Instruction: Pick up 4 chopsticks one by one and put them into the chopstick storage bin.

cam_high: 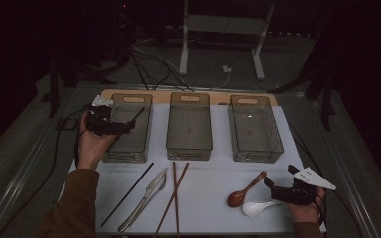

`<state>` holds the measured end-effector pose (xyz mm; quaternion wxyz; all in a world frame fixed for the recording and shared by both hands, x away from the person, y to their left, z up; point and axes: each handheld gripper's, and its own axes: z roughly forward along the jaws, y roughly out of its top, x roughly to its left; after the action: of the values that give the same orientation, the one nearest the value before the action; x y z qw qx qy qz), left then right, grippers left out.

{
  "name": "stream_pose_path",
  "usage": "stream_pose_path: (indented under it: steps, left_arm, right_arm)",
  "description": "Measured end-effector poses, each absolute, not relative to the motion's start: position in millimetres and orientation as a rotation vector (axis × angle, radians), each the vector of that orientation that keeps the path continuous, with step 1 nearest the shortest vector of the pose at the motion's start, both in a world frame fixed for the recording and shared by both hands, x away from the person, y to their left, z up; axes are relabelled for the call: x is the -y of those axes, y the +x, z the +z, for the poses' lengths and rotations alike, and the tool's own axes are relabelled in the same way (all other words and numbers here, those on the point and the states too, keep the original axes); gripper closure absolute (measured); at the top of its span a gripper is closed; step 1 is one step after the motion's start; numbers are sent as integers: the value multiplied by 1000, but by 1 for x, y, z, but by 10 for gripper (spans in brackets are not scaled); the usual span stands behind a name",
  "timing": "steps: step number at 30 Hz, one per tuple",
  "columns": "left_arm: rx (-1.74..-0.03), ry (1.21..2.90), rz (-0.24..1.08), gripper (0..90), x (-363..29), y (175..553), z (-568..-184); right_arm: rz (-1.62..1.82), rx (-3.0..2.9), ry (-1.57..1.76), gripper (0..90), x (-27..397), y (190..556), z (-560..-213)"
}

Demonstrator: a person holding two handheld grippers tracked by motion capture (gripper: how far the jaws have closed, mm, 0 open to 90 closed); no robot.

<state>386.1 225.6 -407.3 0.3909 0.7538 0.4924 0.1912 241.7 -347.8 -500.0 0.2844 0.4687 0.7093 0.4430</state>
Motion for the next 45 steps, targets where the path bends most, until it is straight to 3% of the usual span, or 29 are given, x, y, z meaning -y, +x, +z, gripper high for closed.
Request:
stream_pose_path:
  steps: [14, 45]
  left_arm:
    - [-1166, 1927, 481, 7, -218, 347, -408]
    - [-1112, 1994, 429, 8, -201, 285, -449]
  right_arm:
    - [1189, -1899, 1242, 0, 346, 241, -499]
    - [1190, -1898, 1245, 0, 346, 241, -498]
